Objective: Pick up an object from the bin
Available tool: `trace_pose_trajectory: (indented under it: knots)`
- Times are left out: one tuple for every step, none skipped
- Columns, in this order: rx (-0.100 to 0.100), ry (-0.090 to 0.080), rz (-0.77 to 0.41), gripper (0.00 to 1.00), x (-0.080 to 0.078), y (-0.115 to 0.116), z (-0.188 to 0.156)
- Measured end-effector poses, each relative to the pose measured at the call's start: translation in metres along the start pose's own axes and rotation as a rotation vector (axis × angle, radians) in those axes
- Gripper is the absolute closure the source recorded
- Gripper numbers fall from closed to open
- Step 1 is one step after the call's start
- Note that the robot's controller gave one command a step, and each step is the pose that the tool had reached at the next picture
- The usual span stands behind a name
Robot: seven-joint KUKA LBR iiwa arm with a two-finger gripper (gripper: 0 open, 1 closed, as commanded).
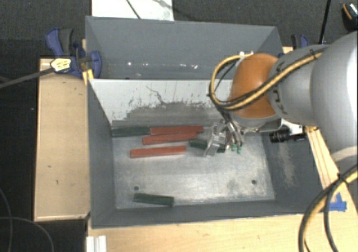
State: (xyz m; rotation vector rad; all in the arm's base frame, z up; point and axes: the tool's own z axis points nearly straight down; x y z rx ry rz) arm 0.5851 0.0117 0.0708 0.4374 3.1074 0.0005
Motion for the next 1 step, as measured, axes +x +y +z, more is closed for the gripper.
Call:
trace_pose_trajectory:
  knots:
    - [-0.002, -0.006, -0.037, 1.0, 0.0181, -0.0175, -0.1486]
